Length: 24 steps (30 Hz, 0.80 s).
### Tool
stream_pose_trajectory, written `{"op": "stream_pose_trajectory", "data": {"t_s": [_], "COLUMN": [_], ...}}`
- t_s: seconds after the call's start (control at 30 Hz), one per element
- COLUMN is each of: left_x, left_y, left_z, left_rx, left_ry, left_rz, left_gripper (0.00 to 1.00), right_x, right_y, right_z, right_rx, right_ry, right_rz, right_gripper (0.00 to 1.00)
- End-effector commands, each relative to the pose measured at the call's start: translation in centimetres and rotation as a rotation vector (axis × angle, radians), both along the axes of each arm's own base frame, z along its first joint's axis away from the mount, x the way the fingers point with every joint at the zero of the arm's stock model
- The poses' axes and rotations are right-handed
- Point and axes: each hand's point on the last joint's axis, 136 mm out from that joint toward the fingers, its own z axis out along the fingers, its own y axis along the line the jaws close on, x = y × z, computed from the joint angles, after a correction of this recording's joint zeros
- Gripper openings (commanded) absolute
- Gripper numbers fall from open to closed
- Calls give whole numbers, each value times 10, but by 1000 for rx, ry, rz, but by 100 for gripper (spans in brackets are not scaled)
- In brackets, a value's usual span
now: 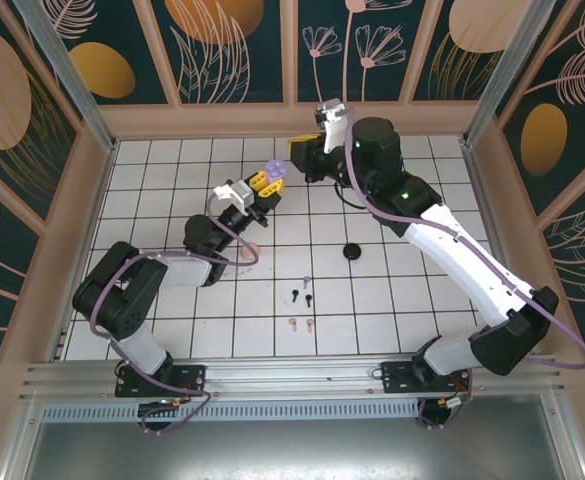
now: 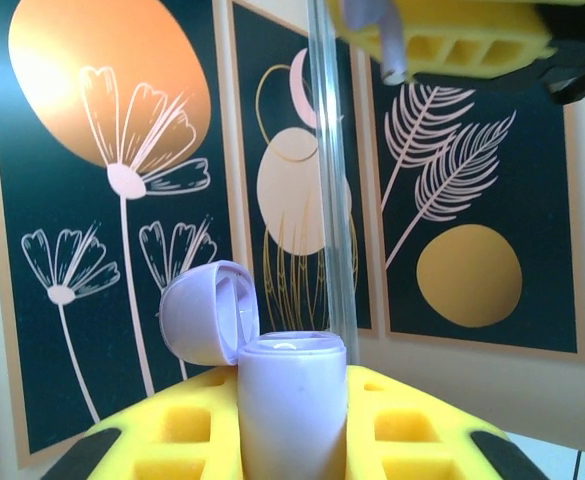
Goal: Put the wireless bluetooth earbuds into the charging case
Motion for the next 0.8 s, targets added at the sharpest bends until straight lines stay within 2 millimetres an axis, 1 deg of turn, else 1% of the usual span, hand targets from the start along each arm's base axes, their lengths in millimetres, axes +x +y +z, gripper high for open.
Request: {"op": "stream_pose_trajectory", "data": {"t_s": [0.0, 0.17, 0.33, 0.77], "left_x": [-13, -13, -17, -29], "left_y": [6, 1, -2, -1], "left_z": [37, 35, 36, 42], "left_rx": [-104, -95, -93, -104], "left_ry": [-171, -195, -212, -219], "left_rz": [3, -14, -35, -72], "left_gripper": [0, 0, 0, 0], "right_x": [-10, -10, -6, 1], "right_y": [1, 4, 4, 12], "right_z": [14, -1, -17, -35], "right_rx": [41, 31, 19, 12], "right_ry": [-65, -43, -19, 18], "right_rz": [51, 64, 51, 59], "right_gripper": [16, 16, 16, 16]}}
